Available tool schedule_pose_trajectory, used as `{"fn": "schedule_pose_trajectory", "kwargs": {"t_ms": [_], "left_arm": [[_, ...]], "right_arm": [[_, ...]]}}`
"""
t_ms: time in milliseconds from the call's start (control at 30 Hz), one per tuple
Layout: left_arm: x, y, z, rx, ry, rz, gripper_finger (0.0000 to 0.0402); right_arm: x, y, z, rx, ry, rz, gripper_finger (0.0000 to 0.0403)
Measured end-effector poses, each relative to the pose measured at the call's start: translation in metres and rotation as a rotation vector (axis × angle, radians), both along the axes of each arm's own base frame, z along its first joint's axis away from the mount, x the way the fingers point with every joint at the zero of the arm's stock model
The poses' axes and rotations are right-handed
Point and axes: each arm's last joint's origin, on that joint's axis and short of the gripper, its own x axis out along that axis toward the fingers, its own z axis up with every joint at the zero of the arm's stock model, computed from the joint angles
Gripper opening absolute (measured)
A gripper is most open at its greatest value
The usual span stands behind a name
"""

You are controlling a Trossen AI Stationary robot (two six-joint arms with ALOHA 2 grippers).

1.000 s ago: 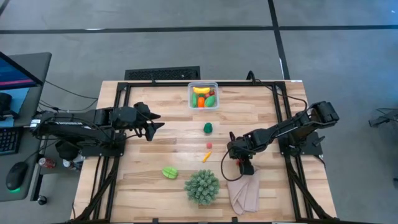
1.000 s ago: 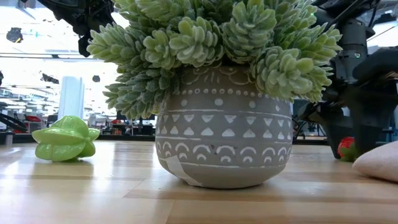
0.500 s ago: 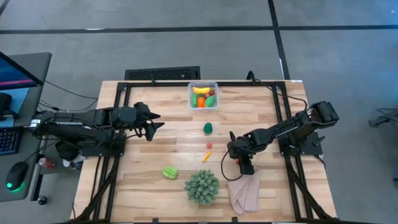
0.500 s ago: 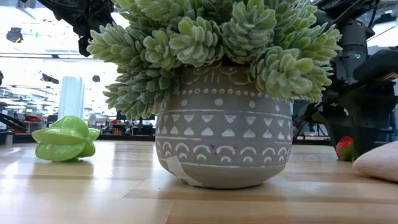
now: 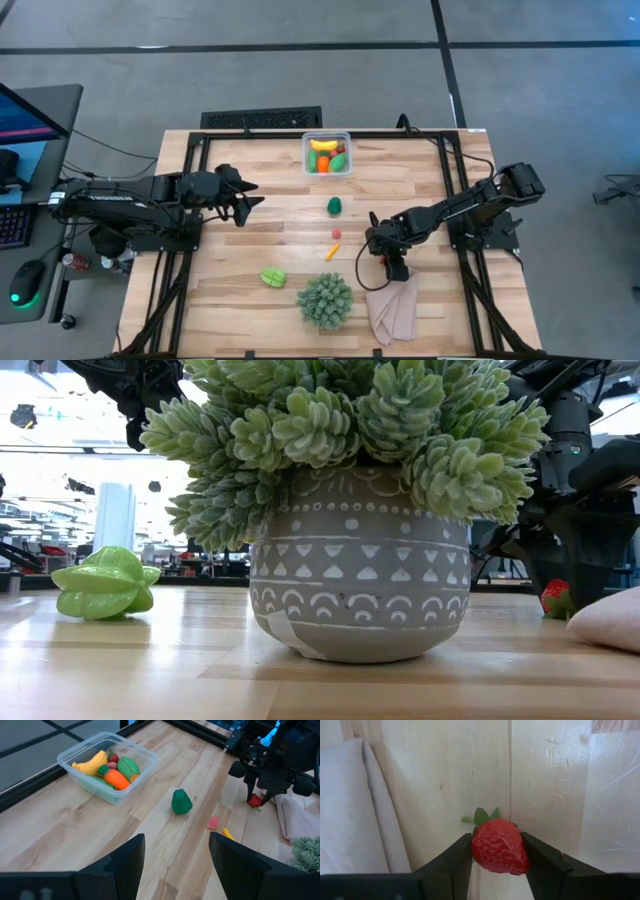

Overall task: Pick and placing Produce into tupperware
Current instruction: Put the strawberry into the transparent bin

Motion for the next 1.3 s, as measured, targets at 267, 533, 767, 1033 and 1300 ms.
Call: {"fn": "schedule_pose_trajectory", "kwargs": {"t_ms": [267, 533, 767, 1033, 1300], "left_arm": [[0.0, 0.0, 0.0, 0.0, 0.0, 0.0, 0.0213], [0.0, 0.0, 0.0, -0.001, 0.0, 0.0, 0.0213], [0.0, 0.0, 0.0, 0.0, 0.0, 0.0, 0.0213], [0.0, 0.0, 0.0, 0.0, 0.0, 0.001, 0.0213], [0.0, 0.0, 0.0, 0.002, 0.0, 0.004, 0.0213]], "right_arm": [[0.0, 0.0, 0.0, 0.001, -0.001, 0.001, 0.016], [0.0, 0.0, 0.0, 0.002, -0.001, 0.001, 0.0167], [0.0, 0.0, 0.0, 0.001, -0.002, 0.001, 0.0151], [0.002, -0.003, 0.001, 0.015, 0.005, -0.034, 0.0147], [0.019, -0.01, 0.016, 0.029, -0.06, -0.069, 0.015]]}}
